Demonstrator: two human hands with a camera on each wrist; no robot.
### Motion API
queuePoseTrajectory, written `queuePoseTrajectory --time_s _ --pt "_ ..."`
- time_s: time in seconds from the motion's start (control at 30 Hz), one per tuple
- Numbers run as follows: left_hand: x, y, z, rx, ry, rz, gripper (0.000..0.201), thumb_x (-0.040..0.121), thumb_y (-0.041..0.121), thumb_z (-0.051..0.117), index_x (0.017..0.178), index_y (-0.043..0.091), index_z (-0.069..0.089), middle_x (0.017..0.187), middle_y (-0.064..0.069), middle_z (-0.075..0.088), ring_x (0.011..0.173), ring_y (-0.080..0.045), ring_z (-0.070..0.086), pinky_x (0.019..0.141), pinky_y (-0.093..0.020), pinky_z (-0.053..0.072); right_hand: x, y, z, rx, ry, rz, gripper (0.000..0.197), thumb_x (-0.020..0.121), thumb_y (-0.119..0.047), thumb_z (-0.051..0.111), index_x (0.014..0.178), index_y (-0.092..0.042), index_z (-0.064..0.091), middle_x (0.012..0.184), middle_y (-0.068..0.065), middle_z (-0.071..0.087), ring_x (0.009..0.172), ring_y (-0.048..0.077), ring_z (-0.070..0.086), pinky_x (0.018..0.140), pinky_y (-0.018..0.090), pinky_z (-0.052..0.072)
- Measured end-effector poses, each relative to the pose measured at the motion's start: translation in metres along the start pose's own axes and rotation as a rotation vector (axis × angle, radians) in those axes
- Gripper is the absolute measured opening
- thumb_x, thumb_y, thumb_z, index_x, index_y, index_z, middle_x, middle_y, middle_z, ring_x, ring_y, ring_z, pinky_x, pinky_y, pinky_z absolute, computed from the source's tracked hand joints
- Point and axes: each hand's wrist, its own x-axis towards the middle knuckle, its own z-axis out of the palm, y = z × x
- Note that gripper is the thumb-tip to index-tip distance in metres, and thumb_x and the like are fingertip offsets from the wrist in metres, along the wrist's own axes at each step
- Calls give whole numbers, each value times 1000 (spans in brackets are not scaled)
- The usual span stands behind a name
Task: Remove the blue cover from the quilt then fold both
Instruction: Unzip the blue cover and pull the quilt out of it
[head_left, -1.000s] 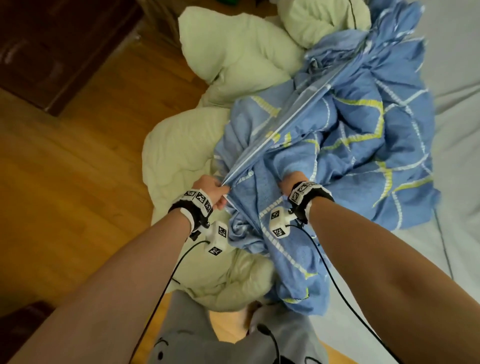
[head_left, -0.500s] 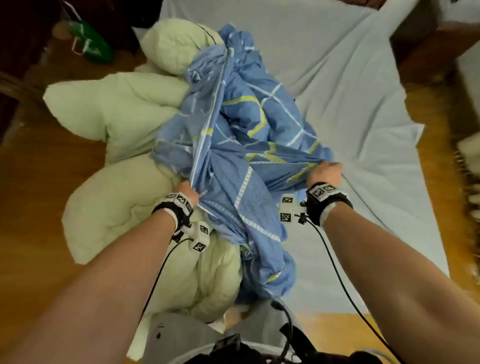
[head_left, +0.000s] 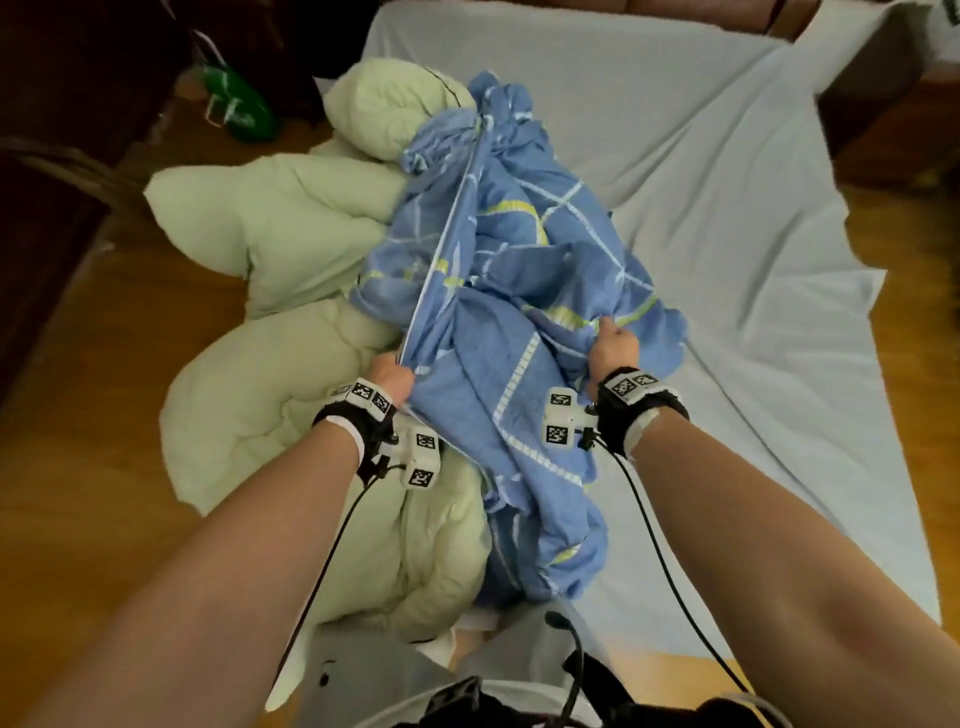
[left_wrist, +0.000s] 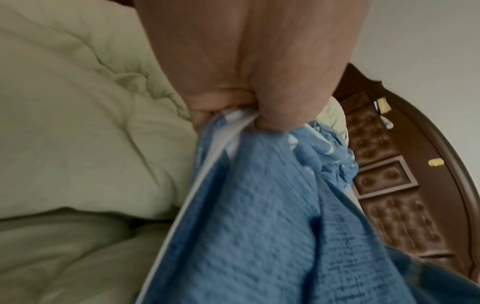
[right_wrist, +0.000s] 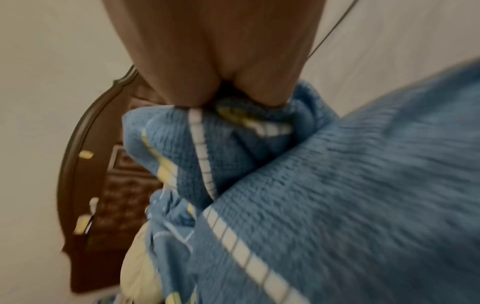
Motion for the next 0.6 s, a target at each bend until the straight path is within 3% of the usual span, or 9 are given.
queuePoseTrajectory --time_s 0.07,0.13,0.2,0.27,0.37,0.4,0.5,0.57,0.6 --pt "-7 -12 -25 50 48 -84 35 98 -2 38 127 -12 54 130 -27 55 120 -40 52 97 -39 42 -21 -16 27 -68 -148 -21 43 101 -46 43 66 -21 42 69 -2 44 84 19 49 81 34 44" --pt "-8 -28 -51 15 95 -107 34 100 2 37 126 -14 53 131 -30 54 122 -40 51 98 -37 40 -41 -23 49 -136 -276 -62 53 87 -63 59 61 -18 46 62 1 49 67 20 51 70 34 46" --pt "-3 -49 -72 -23 97 -112 27 97 6 44 107 -12 62 115 -30 59 106 -38 58 90 -40 42 -60 -25 65 -241 -427 -81 57 70 -65 74 68 -9 64 67 7 62 68 21 60 70 36 50" --pt "-1 -65 -83 -199 120 -125 25 93 18 53 78 -1 61 93 -20 58 84 -28 55 73 -34 41 -70 -20 75 -460 -507 -93 53 78 -51 76 88 2 72 83 11 67 84 23 63 78 37 52" --pt "2 -91 -108 -204 117 -80 42 94 34 55 62 7 54 75 -12 55 73 -25 51 66 -31 38 -99 -19 96 -648 -408 -183 31 98 -30 57 112 -4 67 99 7 63 95 21 57 82 28 45" --pt "4 -99 -119 -200 129 -80 44 94 37 54 62 6 54 74 -13 57 73 -27 53 66 -31 40 -109 -22 103 -631 -396 -179 27 98 -25 56 109 -3 66 95 9 61 90 22 55 78 25 42" --pt "13 -112 -154 -202 147 -130 44 88 41 54 84 -1 65 92 -20 67 83 -35 63 76 -36 52 -133 -35 113 -345 -241 -184 21 100 -16 46 95 0 60 87 13 55 85 23 51 66 23 39" --pt "13 -110 -168 -145 124 -146 44 87 37 53 100 -4 66 107 -25 67 93 -38 66 85 -44 55 -141 -49 107 -335 -56 -161 29 103 -18 40 106 4 59 93 21 58 88 30 53 61 19 40" --pt "8 -107 -171 -85 111 -141 41 92 30 50 108 -5 65 115 -26 65 101 -39 64 90 -44 53 -142 -55 102 -380 33 -165 32 104 -17 39 120 4 57 107 24 61 98 35 57 69 24 41"
